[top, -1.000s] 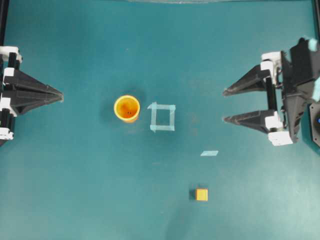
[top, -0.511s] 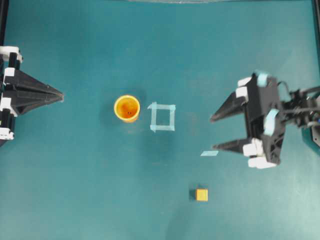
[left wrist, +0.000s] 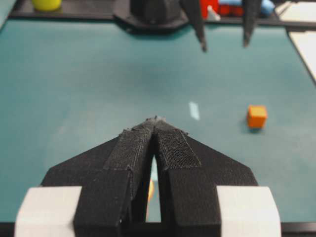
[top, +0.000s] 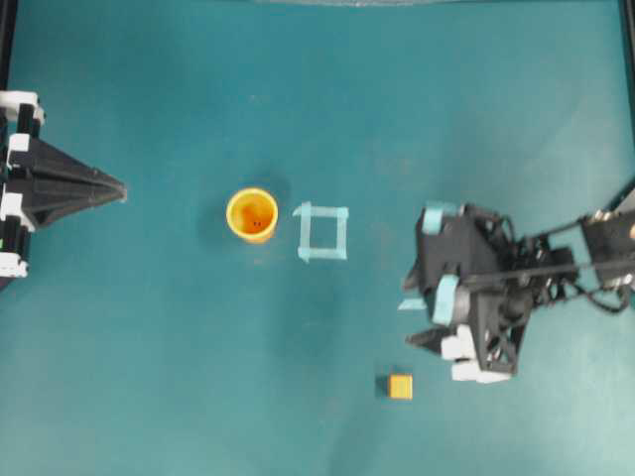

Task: Lift the orange block with right arm.
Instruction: 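Move the open right gripper down-left over the small orange cube, then lower the right gripper around the orange cube and close on it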

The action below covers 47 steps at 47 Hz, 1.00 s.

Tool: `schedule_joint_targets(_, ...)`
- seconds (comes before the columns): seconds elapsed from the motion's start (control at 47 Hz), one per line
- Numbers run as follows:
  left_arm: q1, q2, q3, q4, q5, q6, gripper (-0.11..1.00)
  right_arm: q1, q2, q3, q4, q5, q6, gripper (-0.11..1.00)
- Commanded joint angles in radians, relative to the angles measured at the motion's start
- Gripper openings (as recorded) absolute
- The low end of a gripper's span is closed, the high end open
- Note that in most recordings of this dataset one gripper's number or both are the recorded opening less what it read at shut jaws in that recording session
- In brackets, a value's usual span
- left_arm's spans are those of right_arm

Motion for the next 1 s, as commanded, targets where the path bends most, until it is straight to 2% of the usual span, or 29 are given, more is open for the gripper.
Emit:
schedule_joint_targets(0.0,-0.002,0.009,-0.025,0.002,-0.005,0.000,0.00,0.021,0.014,-0.048,0.005,0.009,0.018,0.69)
schedule_joint_targets(0.425,-0.002,0.009,-0.026,0.002,-0.005,0.000,0.00,0.086,0.155,-0.078,0.003,0.043,0.149,0.69)
schedule_joint_targets(0.979,-0.002,0.008,-0.026,0.002,-0.005,0.000,0.00,0.149,0.272,-0.086,0.003,-0.014,0.152,0.69)
